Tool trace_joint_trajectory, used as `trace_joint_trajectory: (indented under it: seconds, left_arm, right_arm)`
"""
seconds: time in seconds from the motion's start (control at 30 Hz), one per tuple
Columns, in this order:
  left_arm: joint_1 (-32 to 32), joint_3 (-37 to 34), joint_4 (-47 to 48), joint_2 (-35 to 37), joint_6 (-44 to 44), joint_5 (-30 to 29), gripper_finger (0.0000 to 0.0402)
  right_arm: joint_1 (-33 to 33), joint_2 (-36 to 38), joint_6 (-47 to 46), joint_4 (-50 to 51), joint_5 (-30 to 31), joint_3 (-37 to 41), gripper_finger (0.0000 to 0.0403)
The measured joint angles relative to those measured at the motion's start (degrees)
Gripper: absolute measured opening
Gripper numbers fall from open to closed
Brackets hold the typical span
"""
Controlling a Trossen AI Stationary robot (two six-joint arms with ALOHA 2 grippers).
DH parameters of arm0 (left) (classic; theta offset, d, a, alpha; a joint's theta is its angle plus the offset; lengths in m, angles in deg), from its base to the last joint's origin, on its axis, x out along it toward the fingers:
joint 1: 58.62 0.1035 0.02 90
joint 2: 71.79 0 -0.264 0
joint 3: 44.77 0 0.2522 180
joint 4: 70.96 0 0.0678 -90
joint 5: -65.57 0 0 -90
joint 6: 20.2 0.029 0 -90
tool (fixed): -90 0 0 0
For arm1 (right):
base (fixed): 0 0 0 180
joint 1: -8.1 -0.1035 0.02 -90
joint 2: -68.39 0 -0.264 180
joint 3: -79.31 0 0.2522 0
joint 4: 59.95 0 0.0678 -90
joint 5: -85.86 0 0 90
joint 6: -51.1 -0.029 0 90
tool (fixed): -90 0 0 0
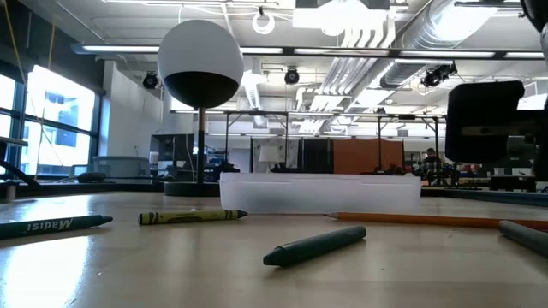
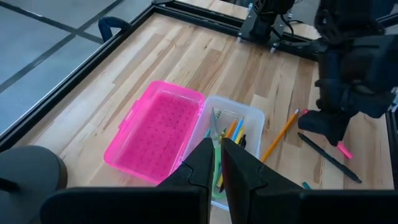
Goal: Pick & place school supplies into a supply box
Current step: Put the pink pen into the pink supply box
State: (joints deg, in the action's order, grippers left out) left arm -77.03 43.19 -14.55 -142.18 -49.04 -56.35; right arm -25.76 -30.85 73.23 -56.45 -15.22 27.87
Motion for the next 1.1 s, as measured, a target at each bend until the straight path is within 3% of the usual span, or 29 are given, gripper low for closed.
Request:
trace_joint_trajectory:
  seconds: [0.4,0.87,1.1]
  left_arm:
    - [0.0,0.0,0.1,0.0,0.0,-0.2,0.0062]
    - [0.0,0.0,0.1,0.0,0.0,-0.2,0.0062]
    - [0.0,0.0,0.1,0.0,0.0,-0.2,0.0062]
  right_arm:
    - [0.1,-1.1,-1.3,-28.9,2.0,16.8,0.0071]
    - [0.2,-10.7,-4.1,-41.5,1.5,16.7,0.0068]
    - [0.1,-11.2,-8.1,-46.4,1.8,16.9,0.0012]
